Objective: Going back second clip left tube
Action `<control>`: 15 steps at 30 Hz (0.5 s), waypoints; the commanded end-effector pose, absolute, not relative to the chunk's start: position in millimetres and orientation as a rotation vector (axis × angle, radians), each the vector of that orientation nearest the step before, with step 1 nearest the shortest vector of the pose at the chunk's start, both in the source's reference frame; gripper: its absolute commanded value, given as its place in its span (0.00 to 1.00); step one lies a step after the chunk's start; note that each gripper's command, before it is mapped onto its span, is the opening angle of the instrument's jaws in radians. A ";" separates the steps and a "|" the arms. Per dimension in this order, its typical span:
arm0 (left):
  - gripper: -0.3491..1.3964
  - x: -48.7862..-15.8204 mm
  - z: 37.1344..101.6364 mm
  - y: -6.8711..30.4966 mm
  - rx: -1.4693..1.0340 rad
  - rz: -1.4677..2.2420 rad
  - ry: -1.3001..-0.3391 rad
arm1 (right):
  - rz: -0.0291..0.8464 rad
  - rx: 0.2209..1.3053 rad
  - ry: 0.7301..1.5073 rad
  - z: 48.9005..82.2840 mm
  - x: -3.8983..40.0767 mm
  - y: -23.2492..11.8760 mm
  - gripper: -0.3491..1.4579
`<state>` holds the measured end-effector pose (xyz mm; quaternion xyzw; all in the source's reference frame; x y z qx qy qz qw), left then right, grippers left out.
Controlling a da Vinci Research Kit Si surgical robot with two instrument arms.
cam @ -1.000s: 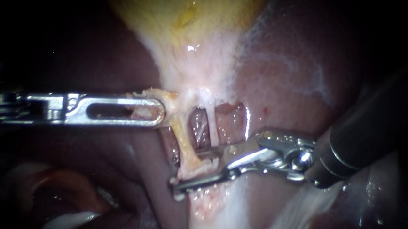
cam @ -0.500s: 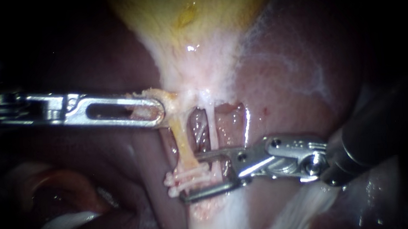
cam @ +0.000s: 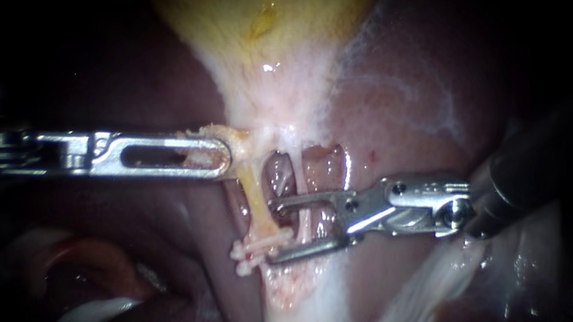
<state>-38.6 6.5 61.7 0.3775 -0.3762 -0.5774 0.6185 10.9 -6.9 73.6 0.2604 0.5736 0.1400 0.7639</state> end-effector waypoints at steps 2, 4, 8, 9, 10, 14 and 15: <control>0.00 -38.6 61.8 6.5 0.869 -1.329 -0.866 | 0.293 0.554 1.251 72.7 10.1 -6.5 0.47; 0.00 -38.6 61.8 6.4 0.869 -1.329 -0.866 | 0.271 0.545 1.259 71.6 9.1 -5.9 0.47; 0.00 -38.5 61.7 6.4 0.869 -1.328 -0.866 | 0.247 0.512 1.269 69.0 6.5 -4.3 0.47; 0.00 -38.5 61.7 6.4 0.869 -1.328 -0.866 | 0.239 0.503 1.272 68.3 5.6 -3.8 0.47; 0.00 -38.5 61.8 6.4 0.869 -1.328 -0.866 | 0.235 0.496 1.273 67.8 5.0 -3.4 0.47; 0.00 -38.6 61.8 6.4 0.869 -1.328 -0.866 | 0.216 0.459 1.275 66.1 2.5 -1.6 0.47; 0.00 -38.6 61.8 6.4 0.868 -1.328 -0.866 | 0.213 0.451 1.275 65.8 2.0 -1.3 0.47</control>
